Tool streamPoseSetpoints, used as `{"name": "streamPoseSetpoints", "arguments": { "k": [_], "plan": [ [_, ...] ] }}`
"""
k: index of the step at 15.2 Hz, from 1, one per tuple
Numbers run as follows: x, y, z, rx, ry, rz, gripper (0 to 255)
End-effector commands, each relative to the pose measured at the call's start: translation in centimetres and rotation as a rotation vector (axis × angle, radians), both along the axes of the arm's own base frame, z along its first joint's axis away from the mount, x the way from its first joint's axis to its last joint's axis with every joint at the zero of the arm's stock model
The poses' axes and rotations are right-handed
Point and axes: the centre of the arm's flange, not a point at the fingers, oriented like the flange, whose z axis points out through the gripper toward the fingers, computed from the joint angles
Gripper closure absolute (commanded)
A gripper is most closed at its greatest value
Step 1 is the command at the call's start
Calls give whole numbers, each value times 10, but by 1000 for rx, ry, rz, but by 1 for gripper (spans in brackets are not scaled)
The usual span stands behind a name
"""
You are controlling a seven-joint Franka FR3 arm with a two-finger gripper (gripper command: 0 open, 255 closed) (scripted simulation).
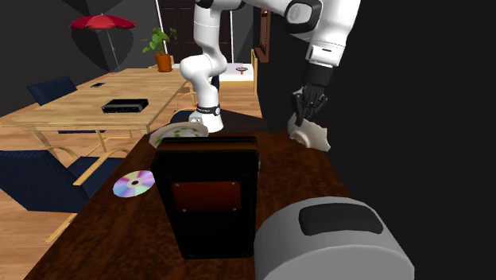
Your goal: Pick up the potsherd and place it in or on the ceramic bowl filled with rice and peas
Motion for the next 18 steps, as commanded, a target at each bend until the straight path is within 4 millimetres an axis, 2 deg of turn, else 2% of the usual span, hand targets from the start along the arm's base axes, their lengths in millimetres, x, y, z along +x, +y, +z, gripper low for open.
{"name": "streamPoseSetpoints", "arguments": {
  "k": [1,15,16,18],
  "plan": [
    [1,0,10,0,0,0,255],
    [1,0,84,0,0,0,255],
    [0,0,84,0,0,0,255],
    [-24,-10,86,0,0,0,255]
  ]
}}
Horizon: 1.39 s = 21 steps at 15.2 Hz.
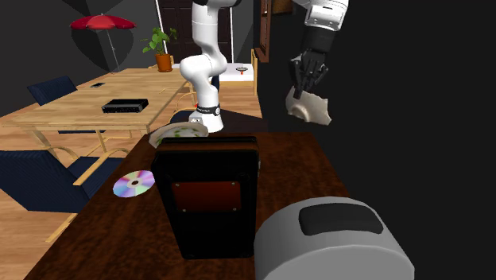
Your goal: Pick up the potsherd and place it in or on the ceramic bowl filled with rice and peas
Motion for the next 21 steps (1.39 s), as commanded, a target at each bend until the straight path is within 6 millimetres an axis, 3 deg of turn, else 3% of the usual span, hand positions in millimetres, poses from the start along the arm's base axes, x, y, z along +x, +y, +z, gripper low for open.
{"name": "streamPoseSetpoints", "arguments": {
  "k": [1,21],
  "plan": [
    [-22,-11,3,0,0,0,255],
    [-264,-114,21,0,0,0,255]
  ]
}}
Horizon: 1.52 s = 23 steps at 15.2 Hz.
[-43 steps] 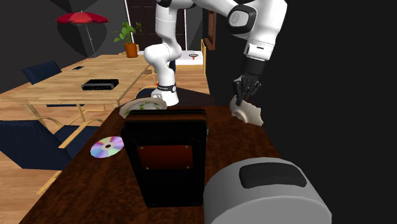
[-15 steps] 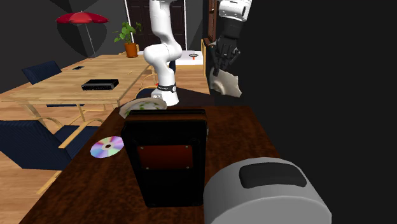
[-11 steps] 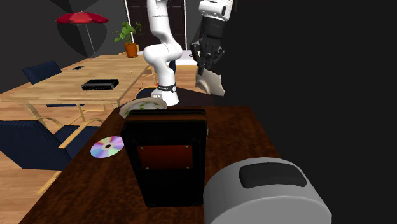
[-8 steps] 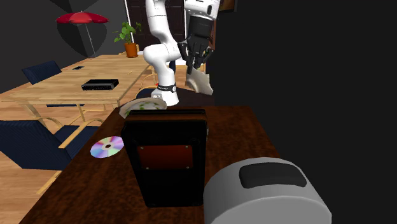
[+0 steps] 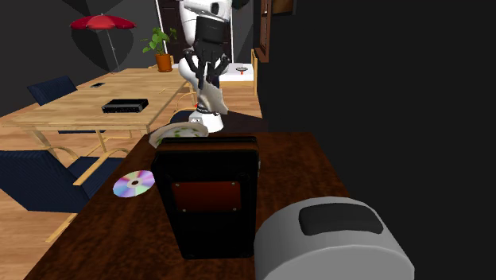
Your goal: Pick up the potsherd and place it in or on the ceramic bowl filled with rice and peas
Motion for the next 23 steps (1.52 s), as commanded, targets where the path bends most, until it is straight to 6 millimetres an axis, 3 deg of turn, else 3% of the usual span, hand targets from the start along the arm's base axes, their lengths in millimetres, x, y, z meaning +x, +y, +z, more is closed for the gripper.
{"name": "streamPoseSetpoints", "arguments": {
  "k": [1,7,23],
  "plan": [
    [-24,-10,1,0,0,2,255],
    [-98,-41,7,0,0,2,255],
    [-98,-41,-78,0,0,2,255]
  ]
}}
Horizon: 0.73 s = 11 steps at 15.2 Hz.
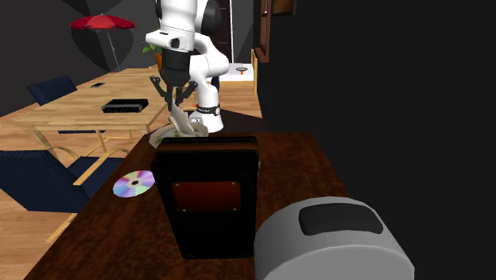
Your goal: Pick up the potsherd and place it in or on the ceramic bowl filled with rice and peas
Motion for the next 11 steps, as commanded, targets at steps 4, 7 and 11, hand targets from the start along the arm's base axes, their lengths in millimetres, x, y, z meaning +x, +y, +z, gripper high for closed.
{"name": "streamPoseSetpoints", "arguments": {
  "k": [4,7,11],
  "plan": [
    [0,0,-18,0,-1,0,255],
    [0,0,-18,0,-1,0,255],
    [0,0,-18,0,-1,0,0]
  ]
}}
